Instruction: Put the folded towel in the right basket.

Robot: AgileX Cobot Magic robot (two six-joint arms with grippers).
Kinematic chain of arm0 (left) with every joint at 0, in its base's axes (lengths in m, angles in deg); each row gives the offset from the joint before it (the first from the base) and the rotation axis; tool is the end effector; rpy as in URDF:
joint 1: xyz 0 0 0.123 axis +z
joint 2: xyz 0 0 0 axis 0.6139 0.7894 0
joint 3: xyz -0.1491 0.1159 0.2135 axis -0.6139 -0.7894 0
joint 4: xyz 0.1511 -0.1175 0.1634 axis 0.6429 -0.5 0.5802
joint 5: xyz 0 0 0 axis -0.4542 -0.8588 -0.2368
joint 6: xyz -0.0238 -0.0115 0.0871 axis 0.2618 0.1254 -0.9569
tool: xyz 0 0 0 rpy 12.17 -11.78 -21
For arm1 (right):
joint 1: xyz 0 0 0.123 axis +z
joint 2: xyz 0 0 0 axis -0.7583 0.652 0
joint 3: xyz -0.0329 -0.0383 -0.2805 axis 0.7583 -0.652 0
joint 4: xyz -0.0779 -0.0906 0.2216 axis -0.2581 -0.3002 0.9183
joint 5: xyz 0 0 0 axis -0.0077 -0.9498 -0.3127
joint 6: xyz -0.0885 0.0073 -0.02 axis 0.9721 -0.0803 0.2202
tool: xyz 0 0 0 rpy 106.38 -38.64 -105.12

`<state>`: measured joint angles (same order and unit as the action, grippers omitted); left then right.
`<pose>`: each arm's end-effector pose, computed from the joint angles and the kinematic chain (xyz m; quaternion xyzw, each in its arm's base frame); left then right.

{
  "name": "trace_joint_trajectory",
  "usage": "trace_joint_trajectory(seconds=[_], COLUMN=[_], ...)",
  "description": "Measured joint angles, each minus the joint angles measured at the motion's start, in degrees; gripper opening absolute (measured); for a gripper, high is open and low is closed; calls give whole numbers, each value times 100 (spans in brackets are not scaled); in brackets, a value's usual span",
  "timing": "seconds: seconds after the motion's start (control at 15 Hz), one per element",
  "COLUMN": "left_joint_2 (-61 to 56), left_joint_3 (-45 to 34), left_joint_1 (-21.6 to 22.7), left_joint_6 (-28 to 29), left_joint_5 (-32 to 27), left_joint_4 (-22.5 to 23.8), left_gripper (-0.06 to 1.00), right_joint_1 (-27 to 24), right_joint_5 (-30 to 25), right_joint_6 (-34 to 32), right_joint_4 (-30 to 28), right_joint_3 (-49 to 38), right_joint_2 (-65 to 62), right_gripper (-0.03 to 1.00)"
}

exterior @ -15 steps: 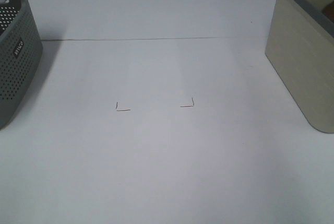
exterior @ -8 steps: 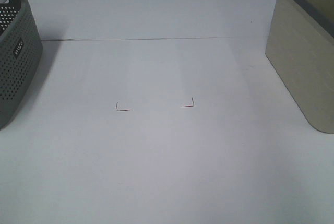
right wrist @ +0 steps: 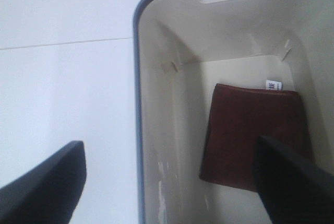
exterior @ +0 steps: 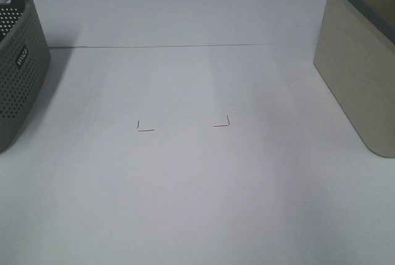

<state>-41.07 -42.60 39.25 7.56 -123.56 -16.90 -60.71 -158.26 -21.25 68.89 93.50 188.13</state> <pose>-0.0054 -0.0002 0.2777 0.0029 0.8496 0.0146 0.5272 0.3737 -0.0503 0.4274 0.0115 0.9325 0.0807 0.3519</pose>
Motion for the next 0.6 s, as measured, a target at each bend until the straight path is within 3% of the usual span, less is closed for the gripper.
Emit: trace_joint_trajectory(seconds=[0.33, 0.6], left_joint_2=[0, 0], left_joint_3=[0, 0], left_joint_1=[0, 0], left_joint_6=[0, 0], left_joint_5=[0, 0], left_joint_4=[0, 0], left_gripper=[88, 88], right_joint_1=[510, 556], right_joint_5=[0, 6], right_joint_6=[0, 0], right_joint_4=[-304, -688], right_joint_3=[-1536, -3558], right_joint_2=[-1490, -3197], right_gripper=[83, 83])
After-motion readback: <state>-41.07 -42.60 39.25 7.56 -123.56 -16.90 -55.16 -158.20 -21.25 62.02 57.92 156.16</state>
